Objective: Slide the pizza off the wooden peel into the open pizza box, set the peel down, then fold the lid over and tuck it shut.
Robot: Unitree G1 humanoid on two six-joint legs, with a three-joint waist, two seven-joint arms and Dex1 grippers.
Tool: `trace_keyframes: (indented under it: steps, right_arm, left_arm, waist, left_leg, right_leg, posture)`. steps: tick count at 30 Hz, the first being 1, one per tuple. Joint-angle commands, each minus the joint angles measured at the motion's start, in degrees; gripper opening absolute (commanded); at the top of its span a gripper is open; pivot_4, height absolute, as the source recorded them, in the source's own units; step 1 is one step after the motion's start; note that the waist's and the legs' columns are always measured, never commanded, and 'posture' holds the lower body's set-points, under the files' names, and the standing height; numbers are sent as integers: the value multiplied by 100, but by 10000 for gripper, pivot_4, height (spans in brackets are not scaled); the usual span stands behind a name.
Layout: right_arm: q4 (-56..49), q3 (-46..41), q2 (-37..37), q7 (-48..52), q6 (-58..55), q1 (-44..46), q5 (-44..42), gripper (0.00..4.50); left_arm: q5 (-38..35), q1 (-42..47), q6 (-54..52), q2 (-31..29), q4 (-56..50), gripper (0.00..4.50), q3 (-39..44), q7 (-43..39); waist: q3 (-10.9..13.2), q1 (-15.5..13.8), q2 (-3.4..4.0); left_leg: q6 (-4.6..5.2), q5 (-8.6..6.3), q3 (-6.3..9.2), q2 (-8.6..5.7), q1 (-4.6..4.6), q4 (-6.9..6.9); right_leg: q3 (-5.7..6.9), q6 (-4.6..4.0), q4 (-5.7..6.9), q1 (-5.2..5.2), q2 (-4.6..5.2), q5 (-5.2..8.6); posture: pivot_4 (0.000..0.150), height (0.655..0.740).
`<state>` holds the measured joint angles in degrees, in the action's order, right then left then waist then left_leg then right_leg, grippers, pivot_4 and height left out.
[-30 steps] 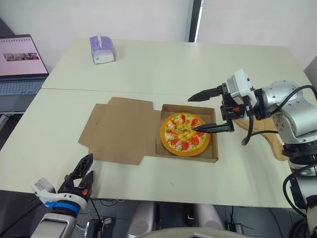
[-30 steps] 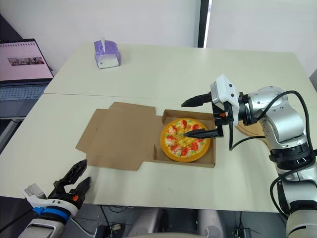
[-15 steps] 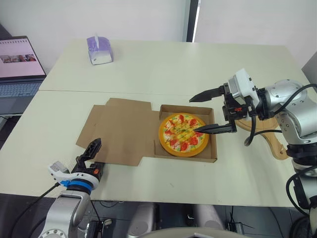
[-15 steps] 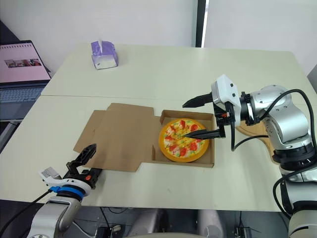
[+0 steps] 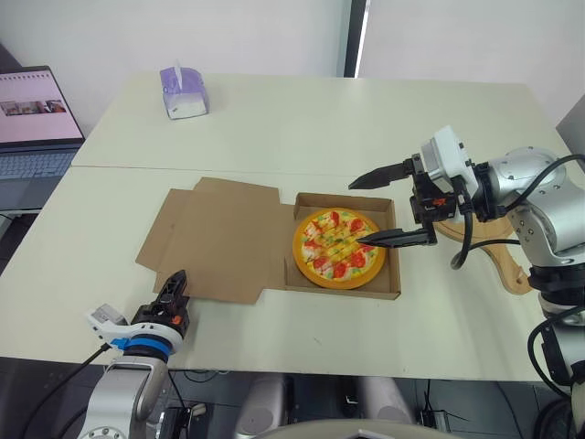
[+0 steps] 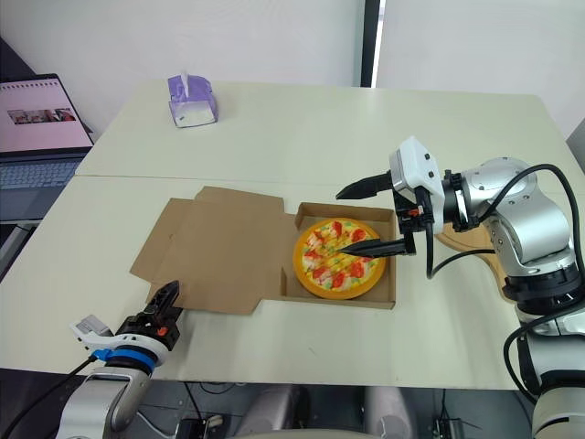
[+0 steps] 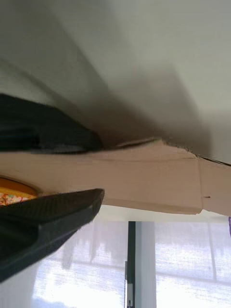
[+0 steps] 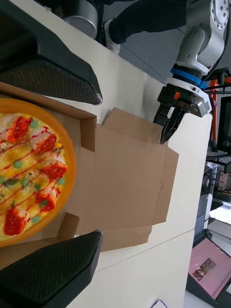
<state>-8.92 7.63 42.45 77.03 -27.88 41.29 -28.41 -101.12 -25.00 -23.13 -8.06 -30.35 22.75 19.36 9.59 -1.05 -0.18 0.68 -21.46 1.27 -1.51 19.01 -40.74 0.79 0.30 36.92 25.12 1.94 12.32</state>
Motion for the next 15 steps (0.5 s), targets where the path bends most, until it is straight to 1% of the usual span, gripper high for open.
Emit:
trace_keyframes:
  steps: [1, 6, 9, 12, 15]
  right_arm:
    - [-230, -199, 4, -53, 27, 109, -124, 45000]
    - [-226, -189, -6, -137, 77, 75, -71, 45000]
    - [-195, -136, 2, -288, 146, 22, 103, 45000]
    - [-111, -109, -35, -604, 136, 22, 312, 45000]
    - [60, -131, -113, -944, 151, 67, 528, 45000]
  left_arm:
    - [115, -164, 6, 37, -148, 356, -49, -160]
    - [146, -115, -4, -62, -202, 356, -5, -168]
    - [247, 44, -66, -344, -214, 356, 82, -215]
    - [390, 453, -179, -921, -197, 356, 225, -298]
    - [563, 909, -380, -1637, -20, 356, 358, -525]
  waist:
    - [0, 12, -1]
    - [2, 40, -3]
    - [5, 45, -8]
    - [8, 51, -14]
    - [9, 43, -18]
  left_leg:
    - [0, 0, 0, 0, 0, 0]
    - [1, -1, 1, 0, 1, 2]
    - [1, -1, 3, 1, 2, 2]
    - [-1, 1, 6, 2, 1, 1]
    - [-6, 4, 11, 2, 1, 0]
  right_leg:
    - [0, 0, 0, 0, 0, 0]
    - [-1, 0, -4, 2, 0, 0]
    - [1, 0, -2, 1, 0, 0]
    - [5, -1, 3, 1, -1, 0]
    - [9, -2, 5, 0, -3, 0]
  posture:
    - [1500, 7251]
    - [1500, 7251]
    - [1500, 7251]
    - [1500, 7251]
    - [1500, 7251]
